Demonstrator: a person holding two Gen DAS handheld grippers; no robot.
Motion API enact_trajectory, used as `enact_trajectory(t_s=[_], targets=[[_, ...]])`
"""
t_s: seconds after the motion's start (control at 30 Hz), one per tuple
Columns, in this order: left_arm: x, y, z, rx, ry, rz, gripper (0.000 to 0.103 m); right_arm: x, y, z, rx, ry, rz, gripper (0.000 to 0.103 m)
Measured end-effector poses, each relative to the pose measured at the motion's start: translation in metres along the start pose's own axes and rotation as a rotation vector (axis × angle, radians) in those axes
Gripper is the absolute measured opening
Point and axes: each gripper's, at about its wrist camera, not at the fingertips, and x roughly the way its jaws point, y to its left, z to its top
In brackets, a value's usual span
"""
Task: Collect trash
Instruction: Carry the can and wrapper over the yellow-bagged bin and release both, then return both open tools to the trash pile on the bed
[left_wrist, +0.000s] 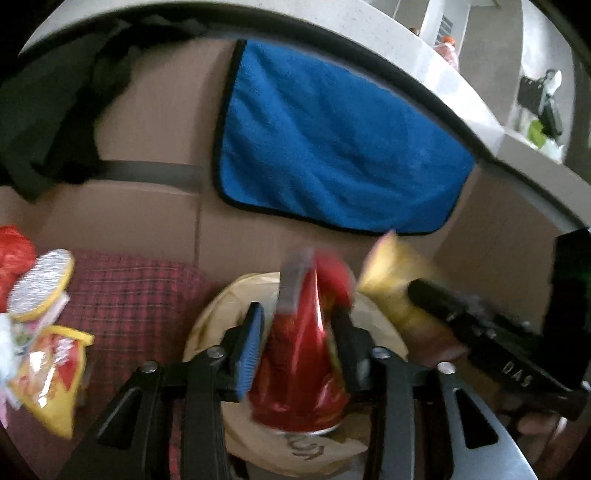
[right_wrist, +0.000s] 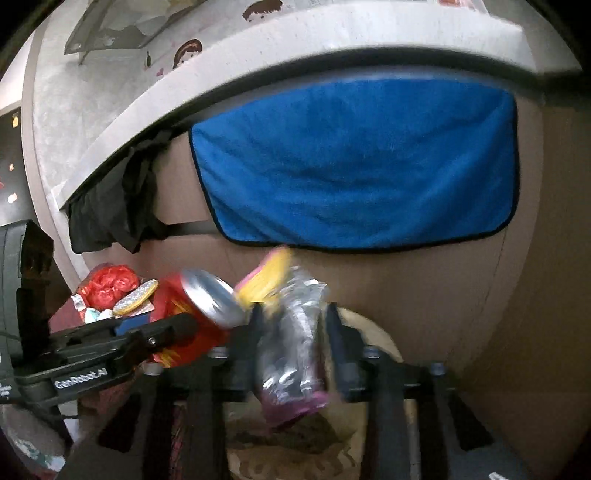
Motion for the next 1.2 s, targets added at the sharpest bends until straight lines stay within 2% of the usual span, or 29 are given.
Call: enact_trajectory(t_s=[0.03,0.1,0.23,0.43,0.57,0.7,0.87,1.07,1.2], targets=[[0.000,0.004,0.002,-0.014,0.002,-0.015,0.059,0.004,-0.003,-0.001,0.024,0.016,0.007,0.044],[-0.005,0.013,0.006,-0.041,-0.008,-0.025,0.060,0.007,-0.006,-0.002,0.043,0.025,0.002,0.044],[-0.023,0.029,0.013,-0.063,-0.037,0.010,0.060,0.003,-0.003,-0.006,0.026,0.020,-0.016,0.044],[-0.064,0.061,0.015,-0.093,-0.086,0.114,0.060,-0.011,0.016,-0.005,-0.021,0.006,-0.032,0.044],[-0.106,0.092,0.009,-0.109,-0.136,0.205,0.060,-0.023,0.034,-0.001,-0.036,-0.020,-0.025,0.044],[-0.147,0.121,0.002,-0.100,-0.172,0.329,0.060,-0.025,0.065,0.001,-0.062,-0.025,0.018,0.044],[-0.200,0.165,-0.010,-0.115,-0.220,0.443,0.060,-0.017,0.118,-0.001,-0.128,-0.014,0.069,0.043],[-0.248,0.228,-0.030,-0.199,-0.247,0.538,0.060,0.006,0.183,-0.007,-0.211,0.034,0.142,0.043],[-0.264,0.268,-0.044,-0.260,-0.236,0.569,0.060,0.028,0.216,-0.012,-0.244,0.076,0.179,0.043]])
